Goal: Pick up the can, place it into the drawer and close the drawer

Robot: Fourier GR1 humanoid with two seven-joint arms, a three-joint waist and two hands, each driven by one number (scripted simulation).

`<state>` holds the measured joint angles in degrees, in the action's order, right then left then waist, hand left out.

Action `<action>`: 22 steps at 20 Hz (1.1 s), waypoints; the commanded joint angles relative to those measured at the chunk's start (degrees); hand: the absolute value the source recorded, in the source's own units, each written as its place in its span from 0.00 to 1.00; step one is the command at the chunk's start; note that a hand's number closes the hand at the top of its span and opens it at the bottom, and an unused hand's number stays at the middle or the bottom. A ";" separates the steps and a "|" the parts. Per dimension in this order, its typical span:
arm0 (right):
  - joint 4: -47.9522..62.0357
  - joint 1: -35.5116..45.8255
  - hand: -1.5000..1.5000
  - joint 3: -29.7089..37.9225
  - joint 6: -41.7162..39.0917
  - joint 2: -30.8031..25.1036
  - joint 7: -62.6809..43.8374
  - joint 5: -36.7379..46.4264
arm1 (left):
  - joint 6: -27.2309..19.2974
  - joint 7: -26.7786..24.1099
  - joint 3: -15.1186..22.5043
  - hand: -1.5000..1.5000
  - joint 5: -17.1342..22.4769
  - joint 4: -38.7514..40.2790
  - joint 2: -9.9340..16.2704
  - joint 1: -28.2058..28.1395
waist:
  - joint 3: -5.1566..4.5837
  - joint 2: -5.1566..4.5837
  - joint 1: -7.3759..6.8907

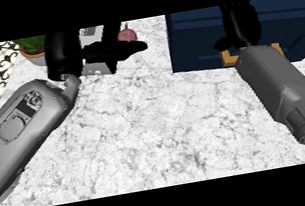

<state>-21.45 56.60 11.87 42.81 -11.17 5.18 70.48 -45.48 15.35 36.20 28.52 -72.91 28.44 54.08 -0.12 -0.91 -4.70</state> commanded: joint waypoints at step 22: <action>3.53 11.06 0.00 17.39 -8.09 3.08 19.30 -20.59 | 1.75 -2.86 -2.71 0.00 -2.57 -6.42 3.29 -11.07 | 0.33 -0.39 0.69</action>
<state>-15.55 63.55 23.81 36.97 -10.95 21.52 57.33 -44.33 13.43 34.32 26.14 -79.83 30.90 44.70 0.29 -1.67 -3.37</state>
